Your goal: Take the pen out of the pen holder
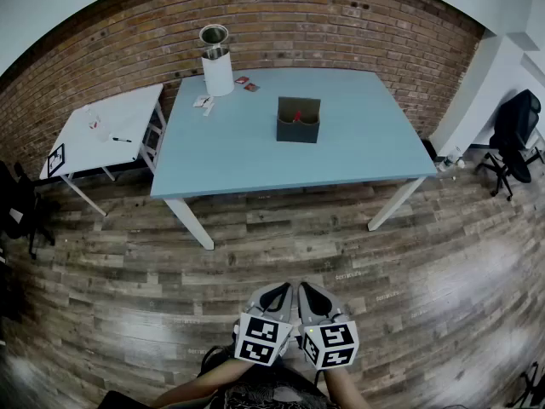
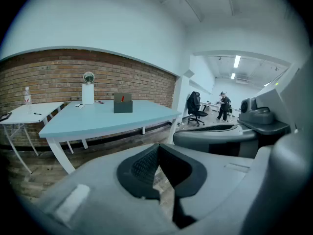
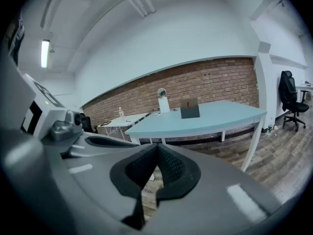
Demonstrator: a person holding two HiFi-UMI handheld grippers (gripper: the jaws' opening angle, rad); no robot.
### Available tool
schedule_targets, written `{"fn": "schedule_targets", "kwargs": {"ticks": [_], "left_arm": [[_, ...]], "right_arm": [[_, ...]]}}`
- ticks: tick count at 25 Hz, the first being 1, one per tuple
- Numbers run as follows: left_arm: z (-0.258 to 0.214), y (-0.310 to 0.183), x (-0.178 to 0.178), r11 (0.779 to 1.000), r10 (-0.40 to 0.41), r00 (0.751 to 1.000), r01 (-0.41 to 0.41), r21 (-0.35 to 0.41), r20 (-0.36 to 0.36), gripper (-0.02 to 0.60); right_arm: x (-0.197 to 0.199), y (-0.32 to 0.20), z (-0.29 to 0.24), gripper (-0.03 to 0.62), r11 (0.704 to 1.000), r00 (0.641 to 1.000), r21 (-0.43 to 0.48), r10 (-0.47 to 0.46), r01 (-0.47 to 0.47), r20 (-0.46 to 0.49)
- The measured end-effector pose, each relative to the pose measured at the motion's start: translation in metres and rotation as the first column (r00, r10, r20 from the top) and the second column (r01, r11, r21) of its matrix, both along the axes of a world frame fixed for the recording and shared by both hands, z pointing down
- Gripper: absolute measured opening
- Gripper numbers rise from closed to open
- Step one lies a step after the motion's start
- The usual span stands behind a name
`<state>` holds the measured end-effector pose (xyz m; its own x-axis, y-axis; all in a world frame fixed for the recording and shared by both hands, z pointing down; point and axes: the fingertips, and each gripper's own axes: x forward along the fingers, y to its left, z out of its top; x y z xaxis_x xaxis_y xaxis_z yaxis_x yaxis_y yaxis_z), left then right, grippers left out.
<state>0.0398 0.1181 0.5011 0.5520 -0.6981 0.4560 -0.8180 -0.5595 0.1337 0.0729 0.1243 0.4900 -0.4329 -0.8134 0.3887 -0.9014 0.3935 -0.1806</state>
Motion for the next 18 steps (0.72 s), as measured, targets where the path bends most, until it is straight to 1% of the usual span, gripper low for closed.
{"fn": "schedule_targets", "kwargs": {"ticks": [4,8,13,18], "left_arm": [[-0.003,0.009,0.002,1.000,0.007,1.000,-0.007,0.009,-0.001,0.002],[-0.003,0.007,0.003,1.000,0.007,1.000,-0.007,0.014,-0.004,0.000],[-0.004,-0.006,0.006,1.000,0.014,1.000,-0.014,0.019,-0.013,0.000],[-0.001,-0.028,0.005,1.000,0.020,1.000,-0.020,0.016,-0.022,0.002]], "right_arm": [[-0.001,0.010,0.001,0.002,1.000,1.000,-0.001,-0.003,0.003,-0.006],[0.002,0.009,0.000,0.002,1.000,1.000,0.008,0.002,-0.002,-0.012],[0.005,-0.004,0.001,0.003,1.000,1.000,0.006,0.015,-0.015,-0.004],[0.003,-0.024,0.006,0.003,1.000,1.000,-0.002,0.020,-0.020,-0.017]]}}
